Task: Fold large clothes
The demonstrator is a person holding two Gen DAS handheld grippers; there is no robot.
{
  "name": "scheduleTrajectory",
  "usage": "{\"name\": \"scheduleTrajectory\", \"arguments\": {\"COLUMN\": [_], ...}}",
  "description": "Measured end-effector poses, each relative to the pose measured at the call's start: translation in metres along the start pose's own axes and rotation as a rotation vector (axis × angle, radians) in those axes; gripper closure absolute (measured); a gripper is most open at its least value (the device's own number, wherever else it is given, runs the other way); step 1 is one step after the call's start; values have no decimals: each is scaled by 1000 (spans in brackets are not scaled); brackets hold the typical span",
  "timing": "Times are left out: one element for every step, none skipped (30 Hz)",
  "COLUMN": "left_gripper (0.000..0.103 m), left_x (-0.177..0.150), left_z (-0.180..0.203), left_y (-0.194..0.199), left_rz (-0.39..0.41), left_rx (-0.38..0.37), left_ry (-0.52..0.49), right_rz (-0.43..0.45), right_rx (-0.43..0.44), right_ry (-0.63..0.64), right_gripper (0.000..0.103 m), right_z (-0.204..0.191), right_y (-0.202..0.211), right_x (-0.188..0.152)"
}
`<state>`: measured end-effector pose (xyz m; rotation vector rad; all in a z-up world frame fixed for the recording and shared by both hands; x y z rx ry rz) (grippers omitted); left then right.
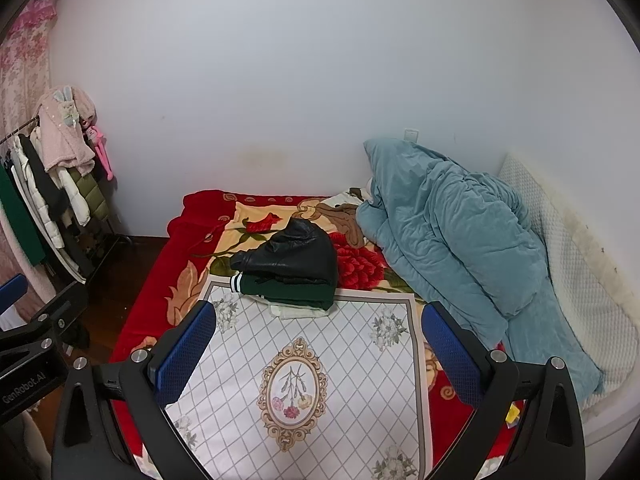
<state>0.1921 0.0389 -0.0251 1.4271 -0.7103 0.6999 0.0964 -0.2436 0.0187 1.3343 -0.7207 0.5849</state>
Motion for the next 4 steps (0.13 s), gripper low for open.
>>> {"name": "scheduleTrajectory", "arguments": {"left_gripper": [0, 0, 0, 0], "left_x": [0, 0, 1, 0], "left_z": [0, 0, -1, 0], "left_y": [0, 0, 0, 0], "left_rz": [-1, -2, -3, -2], "left_rx": [-1, 1, 0, -3], "left_ry": [-1, 0, 2, 0], "right_rz": [-1, 0, 0, 1], "right_rx": [1, 1, 0, -2], "right_ry": [0, -1, 1, 0], "right_gripper": [0, 0, 0, 0], "right_z": [0, 0, 0, 0], "right_y": [0, 0, 1, 1], "right_x": [-1, 0, 0, 0]}}
Point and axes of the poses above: each gripper's, at about its wrist camera, not at the fingertips, and y roughly against the way its jaws point, z to its right, x to its top, the point moved 6 cm from there along -y, roughly the way its jaws point, and after that the axes turned 3 degrees about -x, right-handed, at the moved point
